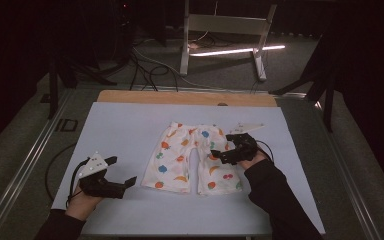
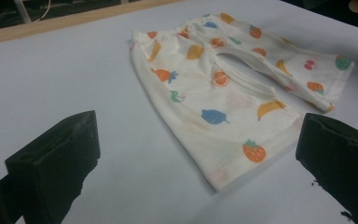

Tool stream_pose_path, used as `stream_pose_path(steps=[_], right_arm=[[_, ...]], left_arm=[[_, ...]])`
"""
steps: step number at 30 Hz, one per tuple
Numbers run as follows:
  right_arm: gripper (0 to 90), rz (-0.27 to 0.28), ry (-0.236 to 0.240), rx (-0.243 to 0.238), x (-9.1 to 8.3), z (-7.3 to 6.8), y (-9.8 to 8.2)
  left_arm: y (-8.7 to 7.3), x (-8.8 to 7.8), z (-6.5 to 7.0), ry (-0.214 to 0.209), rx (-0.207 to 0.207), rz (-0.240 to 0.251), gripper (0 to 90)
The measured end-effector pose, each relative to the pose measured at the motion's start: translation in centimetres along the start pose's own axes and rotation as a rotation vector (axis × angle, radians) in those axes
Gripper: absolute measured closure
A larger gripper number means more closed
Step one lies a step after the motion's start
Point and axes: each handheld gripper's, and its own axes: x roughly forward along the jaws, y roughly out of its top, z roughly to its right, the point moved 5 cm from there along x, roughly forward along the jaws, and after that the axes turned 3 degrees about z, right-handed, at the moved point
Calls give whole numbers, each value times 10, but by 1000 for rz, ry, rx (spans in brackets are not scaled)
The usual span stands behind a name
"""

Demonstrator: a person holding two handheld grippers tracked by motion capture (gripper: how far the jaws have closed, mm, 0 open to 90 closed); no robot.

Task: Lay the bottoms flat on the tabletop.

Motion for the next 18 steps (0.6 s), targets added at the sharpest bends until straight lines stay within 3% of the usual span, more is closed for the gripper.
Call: stream_pose_path(steps=[11,15,18], right_arm=[[141,3,7,3,-30,-18,-41],[141,16,23,24,-39,-22,-54],[132,16,19,-10,-45,-27,-63]], left_arm=[[-6,-4,13,-14,22,-5,7],[-8,-4,15,-26,39,-7,7],[-11,-2,15,-44,44,-9,7]])
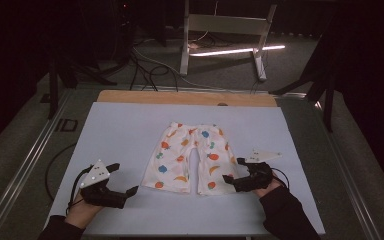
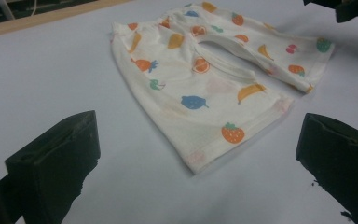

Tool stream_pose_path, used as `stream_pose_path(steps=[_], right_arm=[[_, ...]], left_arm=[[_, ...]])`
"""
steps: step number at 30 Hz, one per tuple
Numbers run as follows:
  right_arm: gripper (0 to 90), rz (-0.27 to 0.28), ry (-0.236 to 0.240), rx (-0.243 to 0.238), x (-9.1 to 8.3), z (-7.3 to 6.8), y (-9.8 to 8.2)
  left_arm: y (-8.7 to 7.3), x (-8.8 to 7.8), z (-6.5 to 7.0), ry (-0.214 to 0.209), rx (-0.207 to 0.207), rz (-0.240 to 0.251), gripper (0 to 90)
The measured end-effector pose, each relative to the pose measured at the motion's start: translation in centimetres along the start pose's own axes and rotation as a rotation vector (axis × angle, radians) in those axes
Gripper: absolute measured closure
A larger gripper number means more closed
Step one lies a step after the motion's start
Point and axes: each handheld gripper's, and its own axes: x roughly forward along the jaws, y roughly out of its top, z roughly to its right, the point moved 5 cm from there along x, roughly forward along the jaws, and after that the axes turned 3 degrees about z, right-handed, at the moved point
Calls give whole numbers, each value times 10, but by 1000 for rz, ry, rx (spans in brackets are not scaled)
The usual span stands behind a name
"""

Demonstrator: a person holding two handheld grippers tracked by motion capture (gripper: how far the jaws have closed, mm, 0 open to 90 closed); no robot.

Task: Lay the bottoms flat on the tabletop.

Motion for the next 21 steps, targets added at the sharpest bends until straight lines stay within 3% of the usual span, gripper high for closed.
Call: stream_pose_path(steps=[5,10,17,21], right_arm=[[120,61,25,-18,-14,-8,-13],[117,98,50,-13,-28,-14,-27],[114,80,63,-24,-40,-21,-51],[114,75,35,-25,-42,-17,-55]], left_arm=[[-10,4,4,-56,49,-26,7],[-17,6,6,-83,61,-43,7],[-20,3,10,-102,59,-38,7],[-22,5,10,-112,44,-42,7]])
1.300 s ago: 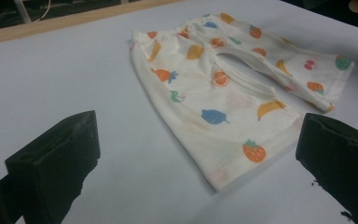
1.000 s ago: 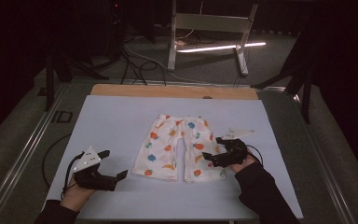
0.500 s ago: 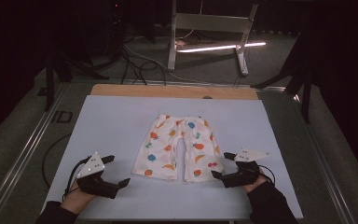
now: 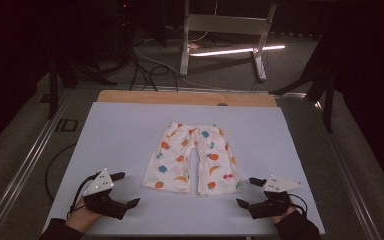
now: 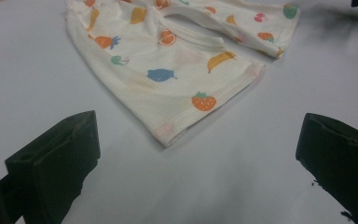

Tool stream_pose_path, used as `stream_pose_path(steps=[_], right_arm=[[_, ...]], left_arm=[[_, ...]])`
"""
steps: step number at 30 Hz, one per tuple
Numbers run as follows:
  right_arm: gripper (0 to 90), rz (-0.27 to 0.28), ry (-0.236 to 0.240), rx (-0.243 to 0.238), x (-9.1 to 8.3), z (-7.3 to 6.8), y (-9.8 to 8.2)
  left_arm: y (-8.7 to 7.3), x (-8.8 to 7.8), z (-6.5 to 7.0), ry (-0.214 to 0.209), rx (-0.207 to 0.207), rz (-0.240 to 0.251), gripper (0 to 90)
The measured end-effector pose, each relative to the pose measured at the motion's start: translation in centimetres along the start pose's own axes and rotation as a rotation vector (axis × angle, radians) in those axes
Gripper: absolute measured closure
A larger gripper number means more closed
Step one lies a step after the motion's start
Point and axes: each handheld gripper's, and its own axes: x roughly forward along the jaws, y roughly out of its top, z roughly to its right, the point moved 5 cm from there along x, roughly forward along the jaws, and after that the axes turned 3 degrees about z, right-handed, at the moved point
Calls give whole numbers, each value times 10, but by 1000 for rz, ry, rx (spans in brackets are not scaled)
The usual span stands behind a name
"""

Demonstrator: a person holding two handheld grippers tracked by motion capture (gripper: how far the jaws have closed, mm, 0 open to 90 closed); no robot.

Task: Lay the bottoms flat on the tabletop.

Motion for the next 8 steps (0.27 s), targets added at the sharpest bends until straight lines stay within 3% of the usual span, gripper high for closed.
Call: stream_pose_path(steps=[1,8], right_arm=[[115,10,9,19,1,1,0],[114,-5,9,26,3,3,-2]], left_arm=[[0,0,-1,0,-1,-3,7],[3,-3,-3,2,-21,26,7]])
